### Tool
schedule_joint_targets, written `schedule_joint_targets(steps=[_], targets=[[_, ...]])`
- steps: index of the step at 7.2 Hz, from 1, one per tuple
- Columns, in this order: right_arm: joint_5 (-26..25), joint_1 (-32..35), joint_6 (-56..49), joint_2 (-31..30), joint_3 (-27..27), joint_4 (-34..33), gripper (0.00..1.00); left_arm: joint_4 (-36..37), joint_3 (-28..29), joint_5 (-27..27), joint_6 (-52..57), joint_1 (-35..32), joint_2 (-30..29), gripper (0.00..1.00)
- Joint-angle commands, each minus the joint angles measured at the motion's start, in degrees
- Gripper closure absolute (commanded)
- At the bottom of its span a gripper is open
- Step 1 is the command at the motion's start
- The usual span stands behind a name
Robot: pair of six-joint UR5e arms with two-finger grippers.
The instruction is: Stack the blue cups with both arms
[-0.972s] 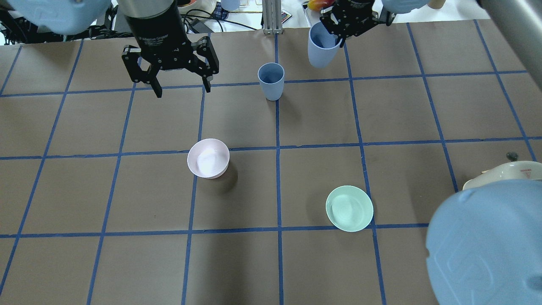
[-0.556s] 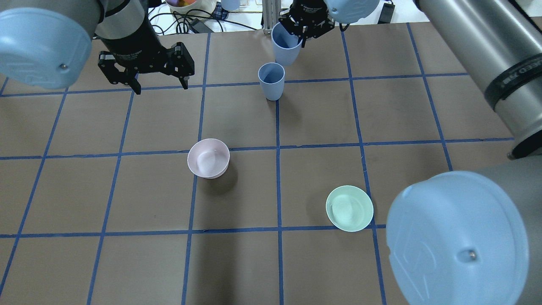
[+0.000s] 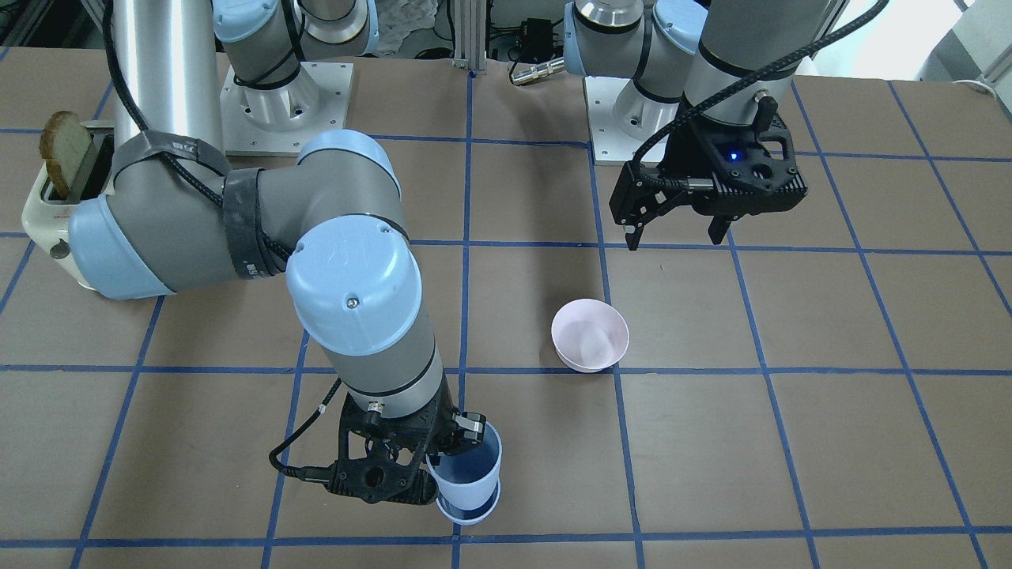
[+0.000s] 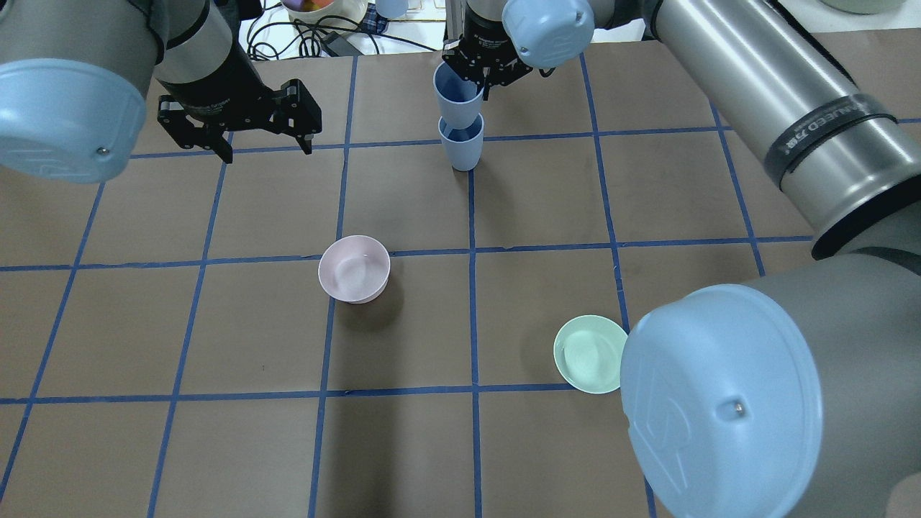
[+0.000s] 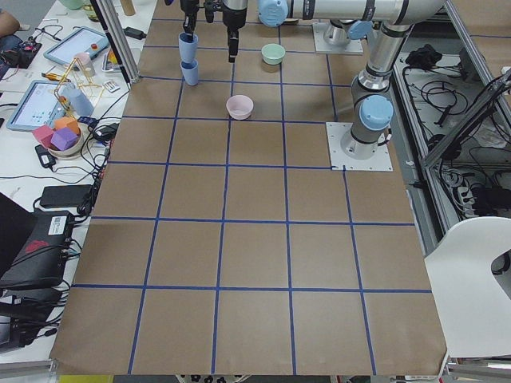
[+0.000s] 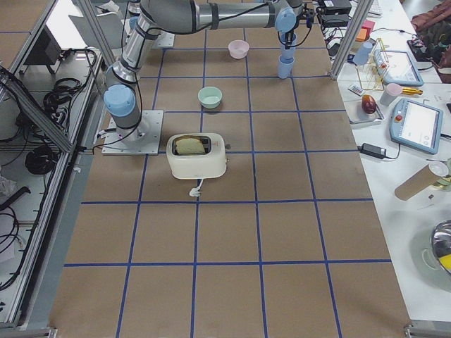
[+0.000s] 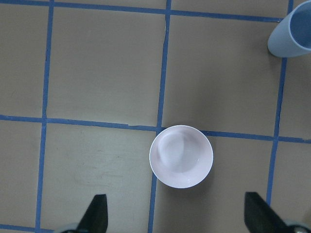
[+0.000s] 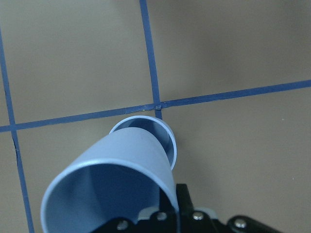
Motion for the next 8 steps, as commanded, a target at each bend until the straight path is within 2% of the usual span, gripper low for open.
schedule_joint_targets(steps=[1,8], targets=[[-0.20,0.04,0.05,0.74,0.02,-0.18,1.00,-1.41,0.77,-0.76,0.06,0.22,-0.08,0.00],[-0.11,0.04,0.66,2.58,0.28,-0.36,1.00,-1.42,0.51,-0.41,0.24,0.14,0.09,0.00]])
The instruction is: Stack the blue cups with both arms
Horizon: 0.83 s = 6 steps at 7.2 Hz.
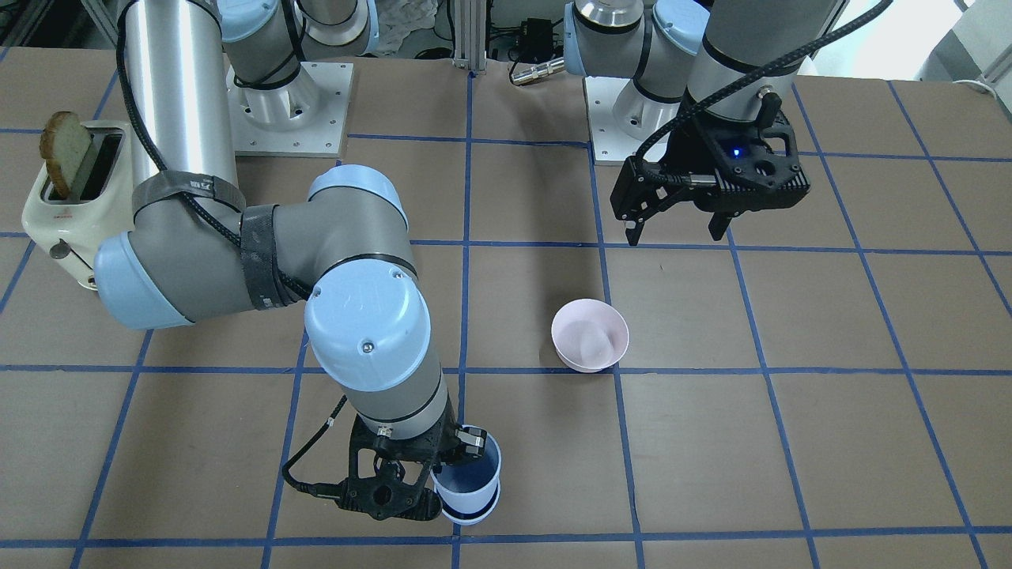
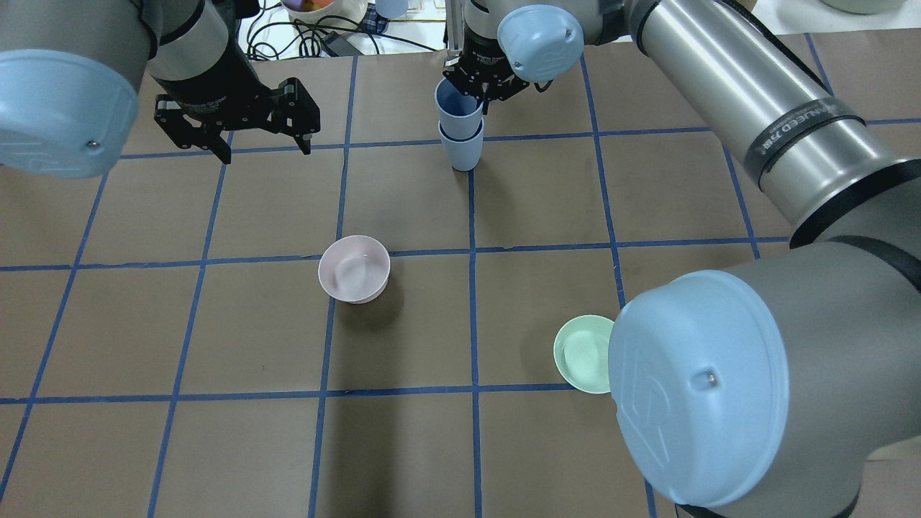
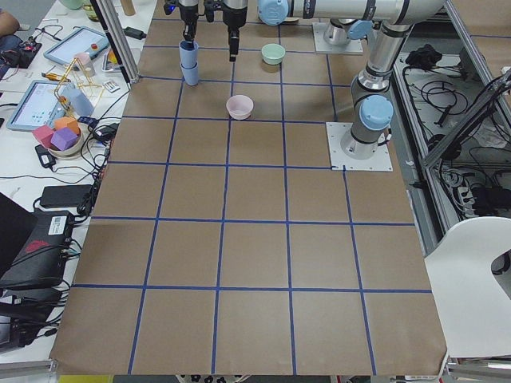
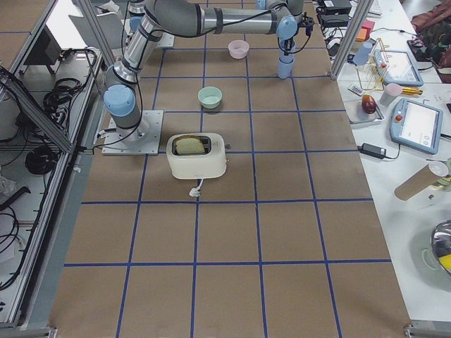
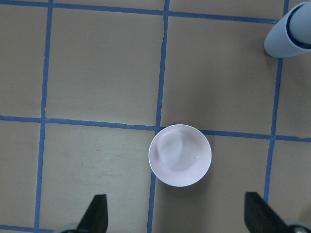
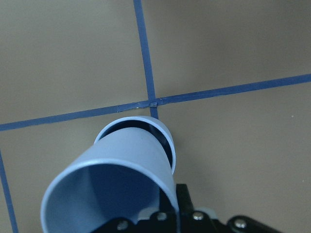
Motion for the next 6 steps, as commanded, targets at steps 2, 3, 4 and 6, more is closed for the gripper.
schedule_joint_targets(steps=[2,3,4,6], targets=[[0.32,0.00,0.01,1.18,0.15,0.05,0.89,0.00,-0.13,0.17,0.00,-0.07,0.01,0.00],[0.67,0.00,1.23,1.36,0.33,-0.04,0.81,0.09,-0.04,0.17,0.00,0.01,0.01,0.00],[0.68,0.00,2.54,1.36,0.16,-0.04,0.80,0.09,-0.04,0.17,0.00,0.01,0.01,0.00],[-0.10,0.00,1.69,1.44,0.07,-0.65,0.01,0.09,-0.04,0.26,0.00,0.01,0.01,0.00]])
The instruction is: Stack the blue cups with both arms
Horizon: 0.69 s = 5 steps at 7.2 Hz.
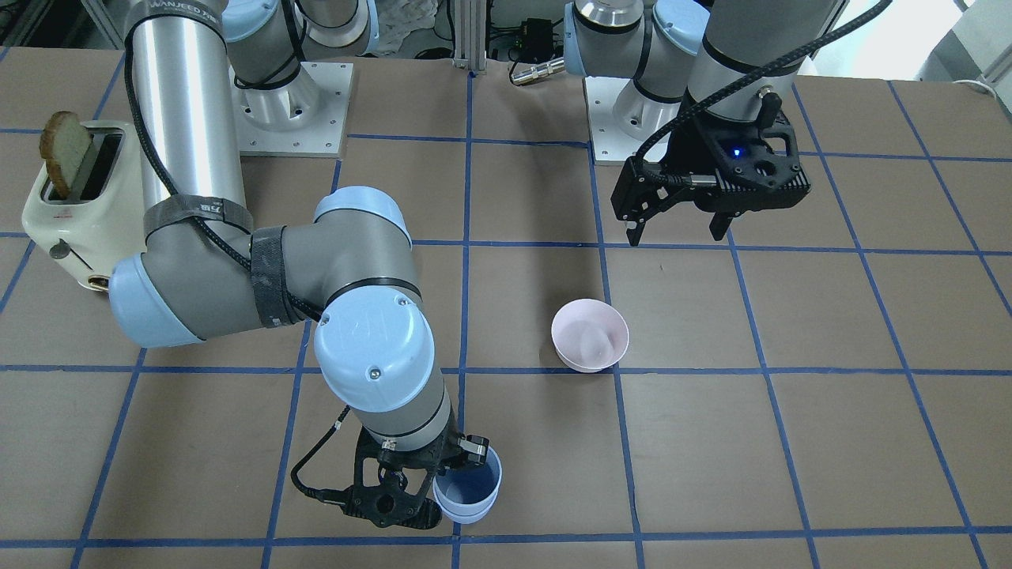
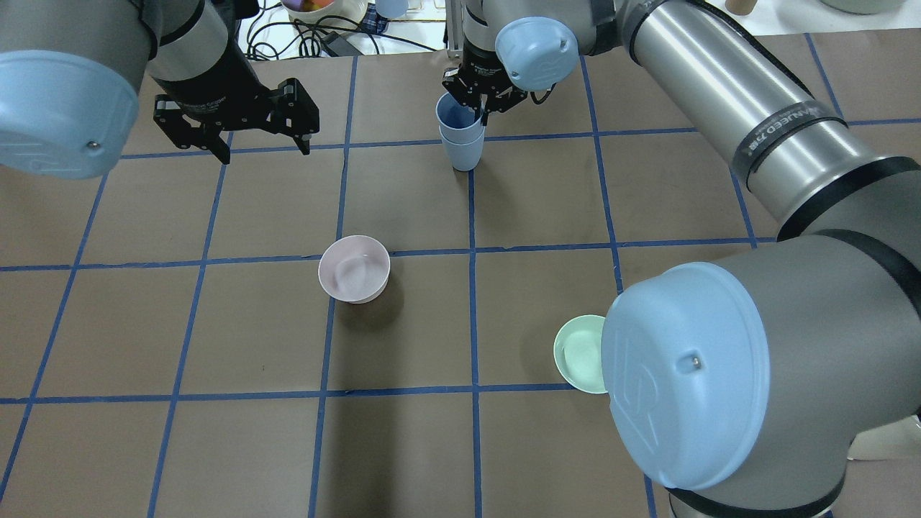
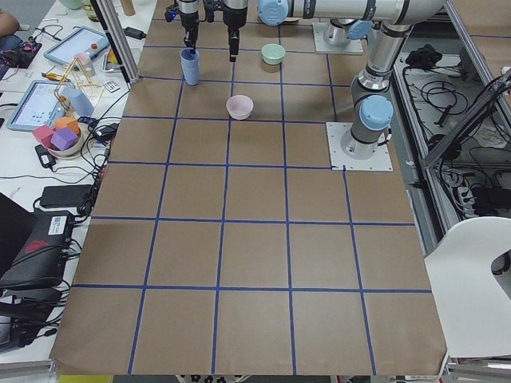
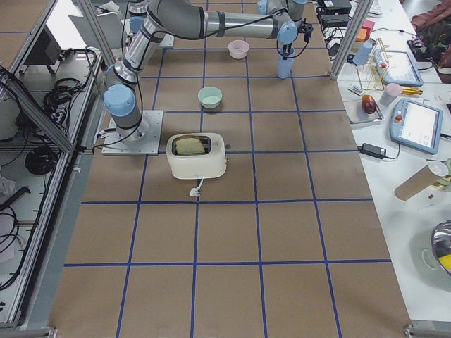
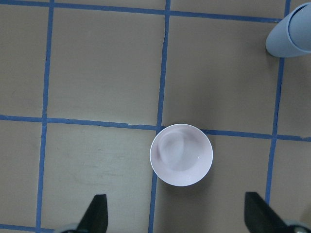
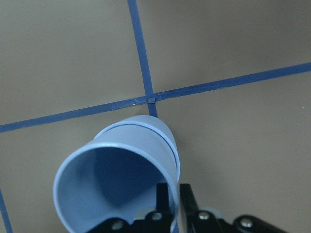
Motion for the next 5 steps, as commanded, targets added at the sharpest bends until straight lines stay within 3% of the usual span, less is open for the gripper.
schedule_joint_targets(steps=[1,3,5], targets=[[-0.48,-0.87,-1.34,-0.56,-1.12,-0.94,0.00,0.00,0.01,0.03,0.00,0.01,0.00,0.00],[-0.75,-3.41,-7.38,-2.40,-2.36,2.47,0.00,0.00,0.01,0.03,0.00,0.01,0.00,0.00],[-2.59,-11.04,-20.35,-8.70,-1.05,14.56,0.00,0.00,0.10,-0.06,0.00,0.01,0.09,0.00]])
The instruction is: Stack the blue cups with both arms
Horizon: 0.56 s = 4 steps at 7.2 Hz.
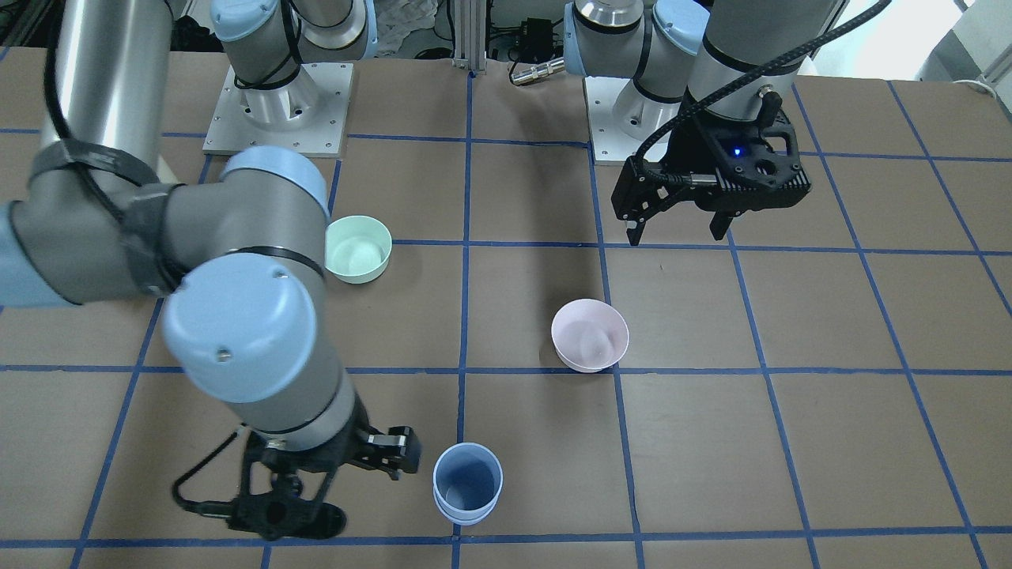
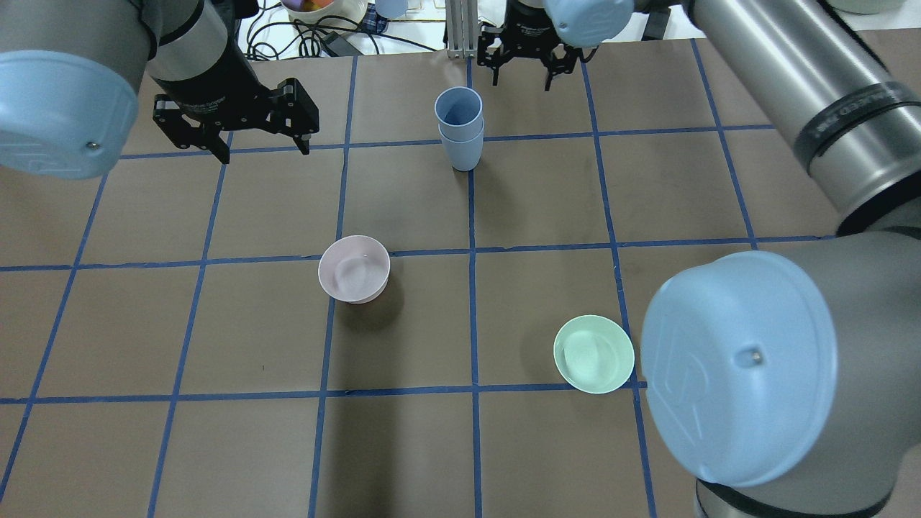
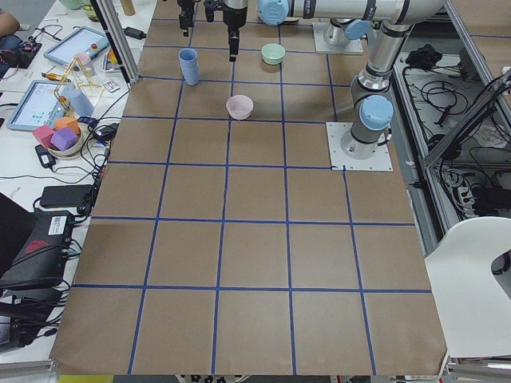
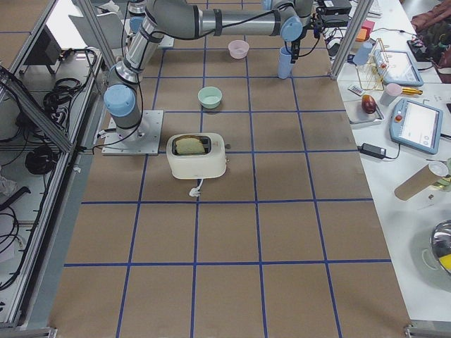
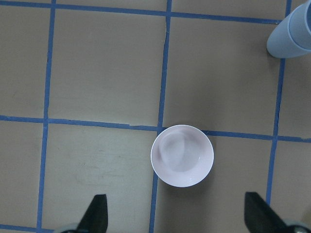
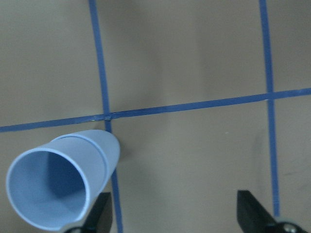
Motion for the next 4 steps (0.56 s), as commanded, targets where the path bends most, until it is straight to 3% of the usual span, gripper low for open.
schedule_joint_targets(steps=[1,4], targets=[[-1.54,-6.90,-14.66,-7.60,4.41,9.63,0.00,0.00,0.06,-0.04,-0.04,0.00,0.03,0.00],[-2.25,-8.69,-16.48,-28.92,27.14,7.31,0.00,0.00,-0.11,0.05,-0.04,0.00,0.20,0.00]])
